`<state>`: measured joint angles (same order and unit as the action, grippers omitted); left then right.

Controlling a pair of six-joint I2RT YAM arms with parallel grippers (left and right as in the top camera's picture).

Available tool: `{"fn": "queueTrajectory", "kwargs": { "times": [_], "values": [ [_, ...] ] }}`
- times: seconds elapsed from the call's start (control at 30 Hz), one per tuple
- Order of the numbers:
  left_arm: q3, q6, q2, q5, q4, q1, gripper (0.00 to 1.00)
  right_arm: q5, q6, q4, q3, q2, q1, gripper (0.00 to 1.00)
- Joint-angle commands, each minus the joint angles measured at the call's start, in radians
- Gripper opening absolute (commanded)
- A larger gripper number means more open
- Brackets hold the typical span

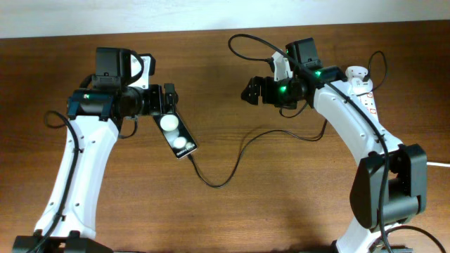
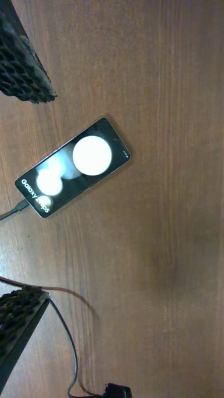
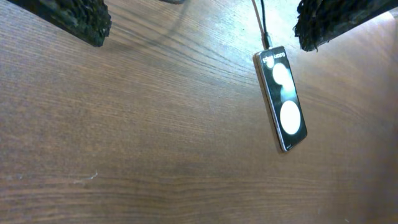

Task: Plug charger to phone and switch on socket
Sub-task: 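Move the right gripper over the white power strip's switch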

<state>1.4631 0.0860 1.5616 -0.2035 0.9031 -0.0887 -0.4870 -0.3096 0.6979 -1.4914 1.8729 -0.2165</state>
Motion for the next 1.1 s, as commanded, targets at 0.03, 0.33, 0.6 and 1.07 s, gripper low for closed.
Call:
{"fn": "queueTrajectory", "kwargs": {
  "times": [0.03, 0.33, 0.6, 1.07],
  "values": [
    [0.002, -0.024, -0.014, 0.011, 0.008, 0.001, 0.99, -0.064, 0.044, 0.043, -0.048, -0.029, 0.088, 0.99],
    [0.002, -0.024, -0.014, 0.011, 0.008, 0.000, 0.99, -0.200, 0.211, 0.233, -0.197, -0.026, 0.526, 0.99],
    [0.002, -0.024, -0.014, 0.010, 0.008, 0.000, 0.99, -0.235, 0.337, 0.260, -0.197, -0.013, 0.769, 0.99],
    [0.002, -0.023, -0.014, 0.010, 0.015, 0.000, 0.99, -0.048, 0.408, 0.341, -0.446, 0.245, 0.782, 0.99]
  ]
}}
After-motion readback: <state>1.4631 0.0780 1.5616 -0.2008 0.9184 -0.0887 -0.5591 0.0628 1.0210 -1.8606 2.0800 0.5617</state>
